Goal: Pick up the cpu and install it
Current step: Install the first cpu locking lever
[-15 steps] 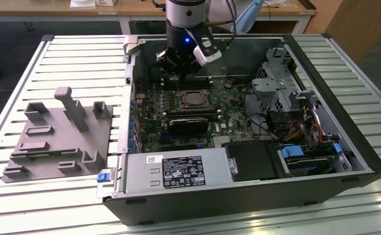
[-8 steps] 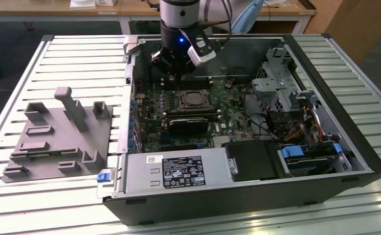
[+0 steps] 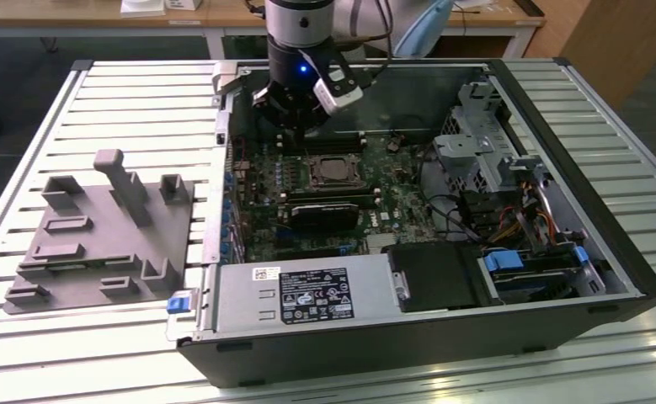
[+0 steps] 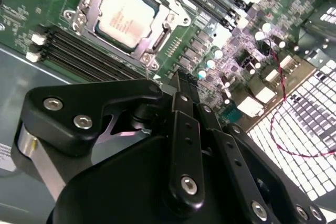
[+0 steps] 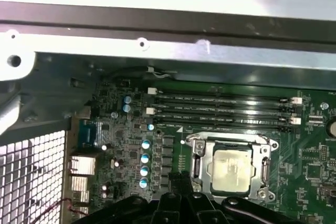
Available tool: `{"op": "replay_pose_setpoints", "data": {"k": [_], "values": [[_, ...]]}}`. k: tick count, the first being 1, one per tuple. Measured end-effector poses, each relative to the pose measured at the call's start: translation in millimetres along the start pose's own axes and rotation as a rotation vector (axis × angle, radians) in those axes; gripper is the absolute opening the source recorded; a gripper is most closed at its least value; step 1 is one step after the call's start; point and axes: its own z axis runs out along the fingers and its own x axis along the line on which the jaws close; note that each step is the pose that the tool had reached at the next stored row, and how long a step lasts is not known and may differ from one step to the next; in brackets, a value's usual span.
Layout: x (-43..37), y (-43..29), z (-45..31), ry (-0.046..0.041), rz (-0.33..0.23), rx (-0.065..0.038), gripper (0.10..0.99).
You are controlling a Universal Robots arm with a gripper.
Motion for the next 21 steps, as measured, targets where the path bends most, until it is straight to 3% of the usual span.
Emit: {"op": "replay_pose_setpoints", "data": {"k": [8, 16, 21], "values": [[9.0, 9.9, 0.5, -0.0001, 0.0, 0.0, 0.106], [7.4, 23.6, 2.8, -0.0003, 0.007, 0.0, 0.106], [0.4, 26.1, 3.5, -0.0004, 0.008, 0.0, 0.106]]}}
